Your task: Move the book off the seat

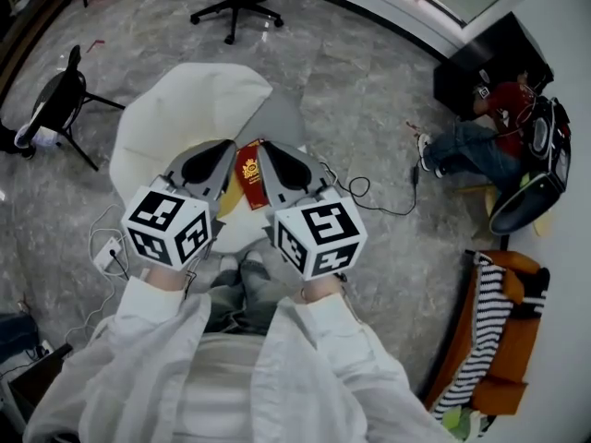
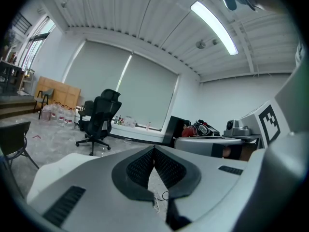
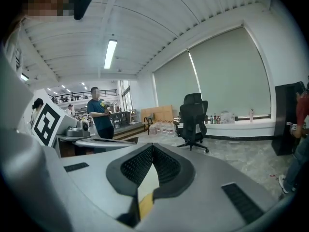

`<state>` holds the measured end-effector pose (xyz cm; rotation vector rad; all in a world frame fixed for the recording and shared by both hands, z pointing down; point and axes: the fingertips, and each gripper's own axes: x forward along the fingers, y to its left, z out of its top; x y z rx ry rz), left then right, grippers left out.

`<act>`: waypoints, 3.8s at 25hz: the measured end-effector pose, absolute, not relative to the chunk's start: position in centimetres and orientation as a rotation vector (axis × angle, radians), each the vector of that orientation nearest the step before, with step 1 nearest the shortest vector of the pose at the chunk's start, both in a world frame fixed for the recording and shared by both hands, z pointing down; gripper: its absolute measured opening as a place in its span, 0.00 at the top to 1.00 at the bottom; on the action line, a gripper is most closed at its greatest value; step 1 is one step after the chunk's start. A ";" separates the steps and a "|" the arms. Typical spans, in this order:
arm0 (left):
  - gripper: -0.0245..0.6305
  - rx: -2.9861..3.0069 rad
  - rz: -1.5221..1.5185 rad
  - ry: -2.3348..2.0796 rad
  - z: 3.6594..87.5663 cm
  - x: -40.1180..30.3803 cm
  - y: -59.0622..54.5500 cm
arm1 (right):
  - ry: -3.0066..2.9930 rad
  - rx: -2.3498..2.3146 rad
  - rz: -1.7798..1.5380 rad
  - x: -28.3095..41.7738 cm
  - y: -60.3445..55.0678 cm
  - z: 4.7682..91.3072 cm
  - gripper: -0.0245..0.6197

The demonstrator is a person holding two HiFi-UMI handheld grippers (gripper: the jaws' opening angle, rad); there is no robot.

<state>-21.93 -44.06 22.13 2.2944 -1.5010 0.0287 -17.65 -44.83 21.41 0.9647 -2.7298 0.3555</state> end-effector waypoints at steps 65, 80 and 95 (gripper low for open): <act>0.96 1.949 0.058 -1.373 70.1 -16.1 -55.5 | -2.490 0.745 0.553 -14.6 -57.2 70.5 0.94; 0.96 1.950 0.114 -1.369 76.9 -15.7 -56.0 | -2.399 0.739 0.590 -12.7 -57.8 79.5 0.94; 0.96 1.928 0.159 -1.334 81.0 -14.3 -55.8 | -2.265 0.682 0.636 -10.3 -59.4 86.5 0.64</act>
